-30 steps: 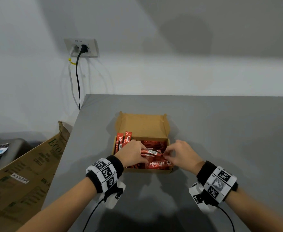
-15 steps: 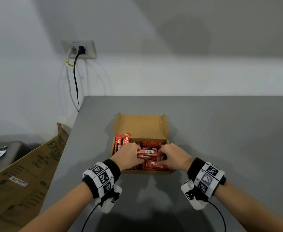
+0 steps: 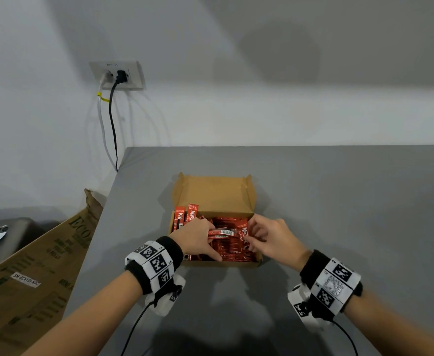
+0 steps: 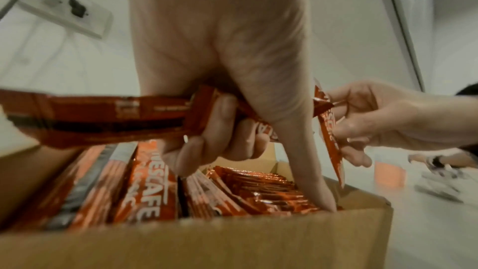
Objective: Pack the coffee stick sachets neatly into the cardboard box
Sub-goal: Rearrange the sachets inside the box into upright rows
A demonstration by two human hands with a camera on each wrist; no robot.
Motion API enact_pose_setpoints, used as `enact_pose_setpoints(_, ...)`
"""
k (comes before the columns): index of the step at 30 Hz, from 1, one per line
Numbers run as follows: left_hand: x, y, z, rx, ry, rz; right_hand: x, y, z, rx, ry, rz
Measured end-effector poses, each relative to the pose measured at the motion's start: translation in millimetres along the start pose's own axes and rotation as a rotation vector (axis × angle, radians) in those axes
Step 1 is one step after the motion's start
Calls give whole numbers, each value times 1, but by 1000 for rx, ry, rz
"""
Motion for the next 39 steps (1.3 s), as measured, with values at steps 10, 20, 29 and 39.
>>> enact_pose_setpoints(10,1,-2,-1,19,14,4,-1,6,-5,-14,-4,109)
enact_pose_setpoints(20,10,0,-1,63,54,-85,8,10,-5,-20,-78,168)
enact_pose_setpoints(29,13,-3,-4,36,67,-69,31,-4,-4,-55,-285,434)
enact_pose_setpoints(39,-4,3,4,14,101,108,55,-20,-21,-20,-332,700)
Point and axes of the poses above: each hand's wrist, its own z-axis away from the middle knuckle, its own x-axis out of the palm, y = z × x, the point moved 6 cm from there along -z, towards the middle knuckle, and after that the axes turned 12 degrees about x, right-handed, at the moved point
